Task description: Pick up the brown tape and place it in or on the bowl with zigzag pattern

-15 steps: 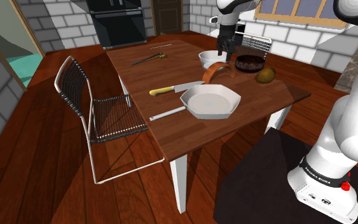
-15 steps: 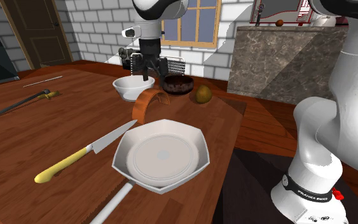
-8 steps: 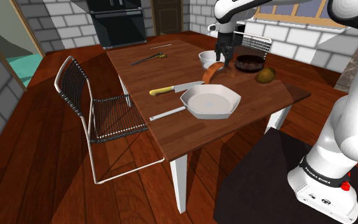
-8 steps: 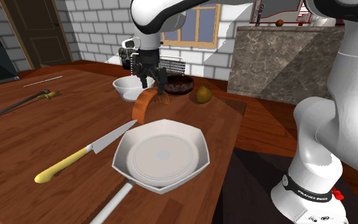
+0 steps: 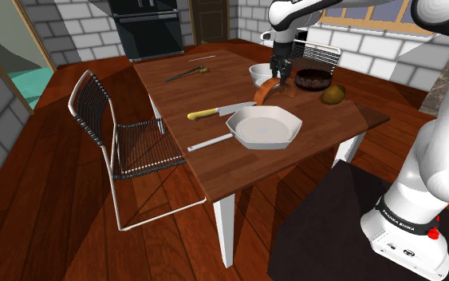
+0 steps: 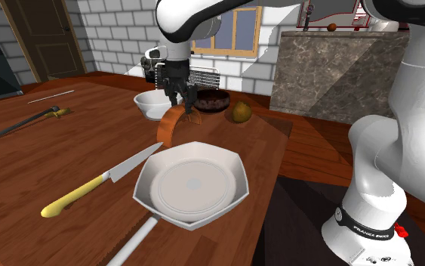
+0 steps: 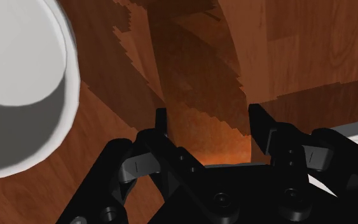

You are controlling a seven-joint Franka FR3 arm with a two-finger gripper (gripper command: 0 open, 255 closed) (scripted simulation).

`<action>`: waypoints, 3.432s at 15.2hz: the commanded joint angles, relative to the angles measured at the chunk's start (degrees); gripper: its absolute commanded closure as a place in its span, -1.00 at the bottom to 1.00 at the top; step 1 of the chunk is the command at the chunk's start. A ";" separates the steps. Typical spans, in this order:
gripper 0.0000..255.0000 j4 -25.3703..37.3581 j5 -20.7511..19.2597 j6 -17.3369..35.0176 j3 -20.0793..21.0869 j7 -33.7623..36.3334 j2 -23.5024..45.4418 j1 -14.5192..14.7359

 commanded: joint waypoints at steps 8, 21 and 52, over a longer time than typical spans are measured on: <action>1.00 -0.07 -0.01 0.04 0.02 0.04 0.01 0.02; 1.00 8.75 -0.32 -9.13 -0.17 0.26 -0.40 -0.15; 1.00 46.61 9.83 -34.04 -7.15 -20.98 15.28 -20.50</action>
